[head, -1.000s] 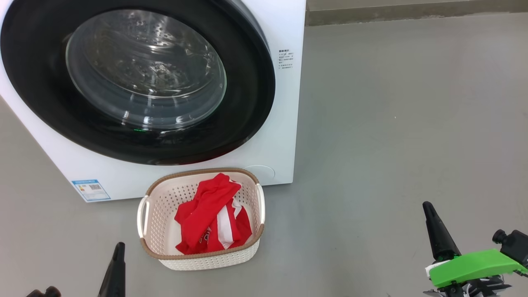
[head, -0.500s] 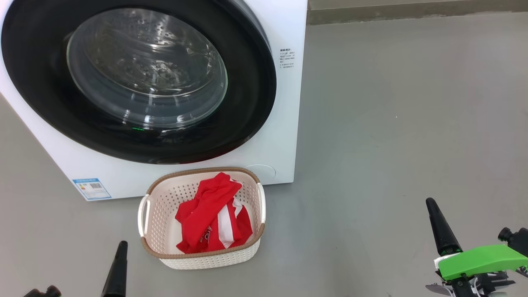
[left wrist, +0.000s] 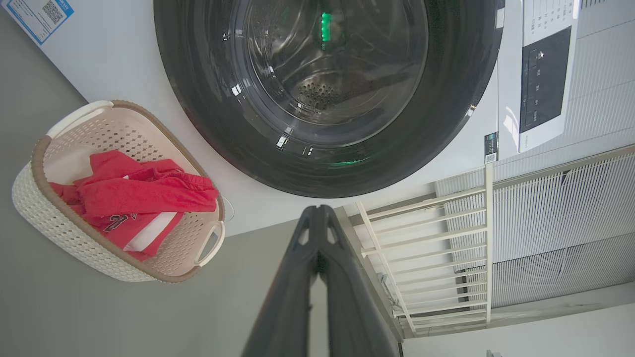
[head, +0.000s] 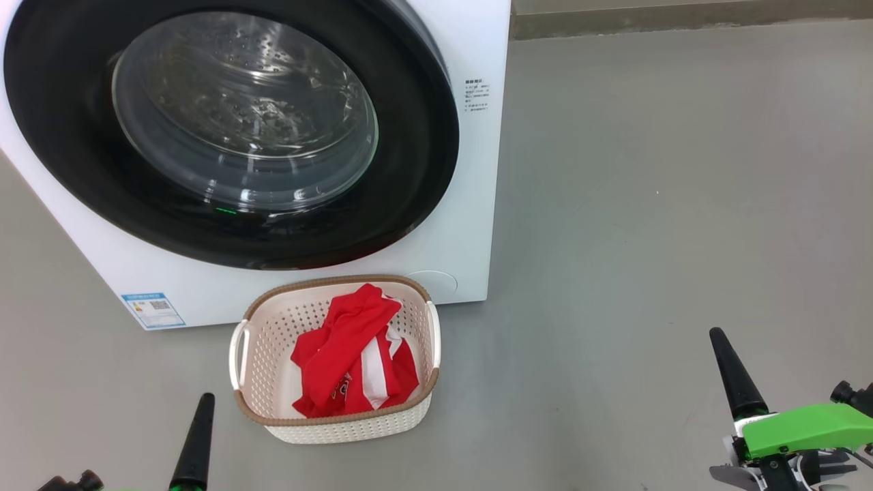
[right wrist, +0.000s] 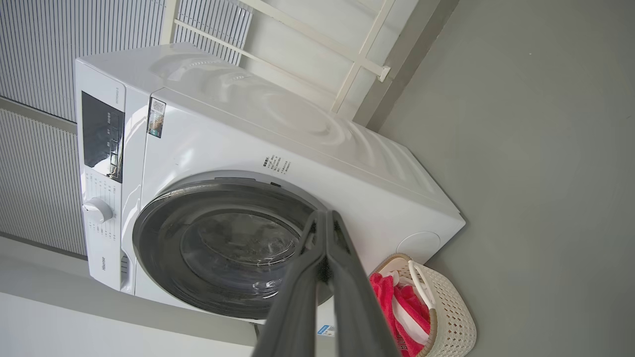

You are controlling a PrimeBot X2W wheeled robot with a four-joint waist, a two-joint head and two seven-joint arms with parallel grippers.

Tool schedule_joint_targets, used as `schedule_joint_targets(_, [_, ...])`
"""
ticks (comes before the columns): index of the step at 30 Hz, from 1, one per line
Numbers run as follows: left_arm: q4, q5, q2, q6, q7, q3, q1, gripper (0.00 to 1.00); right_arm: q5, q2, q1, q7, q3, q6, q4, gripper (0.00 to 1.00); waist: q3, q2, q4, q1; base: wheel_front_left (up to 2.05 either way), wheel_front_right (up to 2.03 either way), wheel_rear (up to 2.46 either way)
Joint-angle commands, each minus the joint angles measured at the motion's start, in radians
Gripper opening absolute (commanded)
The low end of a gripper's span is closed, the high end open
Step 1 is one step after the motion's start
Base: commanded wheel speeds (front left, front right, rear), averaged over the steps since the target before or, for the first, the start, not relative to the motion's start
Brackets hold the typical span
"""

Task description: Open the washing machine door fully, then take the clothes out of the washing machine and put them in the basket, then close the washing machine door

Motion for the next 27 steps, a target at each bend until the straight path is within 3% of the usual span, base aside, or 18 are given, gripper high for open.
schedule_joint_targets(1, [-0.017,-0.031,0.013,-0.005,0.011,0.021,-0.052,0.00,0.030,-0.013,-0.054,0.012,0.008,-0.001,-0.023,0.00,0.000,0.0000,0.000,0.0000,0.00,0.00,0.00])
schedule_joint_targets(27, [0.024,-0.329,0.015,-0.007,0.086,0.024,-0.097,0.00,0.313,-0.012,-0.071,0.090,-0.021,-0.001,-0.009,0.00,0.005,0.0000,0.007,0.0000,0.00,0.00,0.00])
